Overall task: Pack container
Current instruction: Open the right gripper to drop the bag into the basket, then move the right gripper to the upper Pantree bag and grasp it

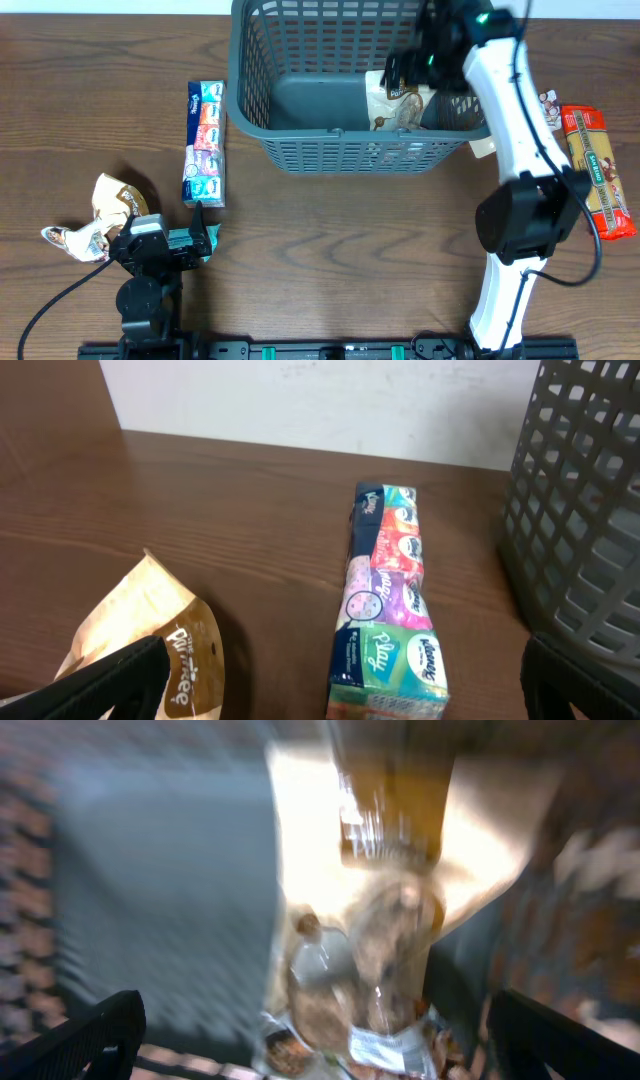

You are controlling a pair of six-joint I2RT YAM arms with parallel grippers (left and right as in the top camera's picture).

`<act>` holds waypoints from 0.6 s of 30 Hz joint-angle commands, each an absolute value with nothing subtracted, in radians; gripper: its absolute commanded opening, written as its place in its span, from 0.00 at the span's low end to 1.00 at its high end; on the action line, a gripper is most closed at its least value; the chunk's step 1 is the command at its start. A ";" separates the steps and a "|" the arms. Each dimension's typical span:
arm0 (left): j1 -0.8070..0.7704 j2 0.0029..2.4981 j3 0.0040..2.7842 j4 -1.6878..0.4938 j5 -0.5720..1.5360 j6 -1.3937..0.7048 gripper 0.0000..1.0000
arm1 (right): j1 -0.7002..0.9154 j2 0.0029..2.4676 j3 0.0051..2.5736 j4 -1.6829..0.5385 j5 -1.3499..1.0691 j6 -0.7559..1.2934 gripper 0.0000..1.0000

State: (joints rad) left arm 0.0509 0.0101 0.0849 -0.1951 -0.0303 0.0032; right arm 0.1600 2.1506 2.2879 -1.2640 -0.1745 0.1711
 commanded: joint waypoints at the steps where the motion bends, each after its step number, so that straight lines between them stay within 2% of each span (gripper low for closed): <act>1: 0.056 0.004 0.067 -0.221 -0.035 0.002 0.99 | 0.166 2.138 2.532 -1.294 -0.168 0.172 0.99; 5: 0.056 0.004 0.067 -0.221 -0.035 0.002 0.99 | 0.159 2.138 2.784 -1.326 -0.140 0.238 0.99; 9: 0.056 0.004 0.067 -0.221 -0.035 0.002 0.99 | 0.128 2.138 2.964 -1.422 0.115 0.424 0.99; 14: 0.056 0.004 0.067 -0.221 -0.035 0.002 0.99 | 0.044 2.138 3.064 -1.616 0.450 0.776 0.99; 16: 0.056 0.004 0.067 -0.221 -0.035 0.002 0.98 | -0.014 2.137 3.071 -1.699 0.507 0.936 0.99; 18: 0.056 0.004 0.067 -0.221 -0.035 0.002 0.99 | -0.078 2.138 3.058 -1.698 0.464 0.929 0.99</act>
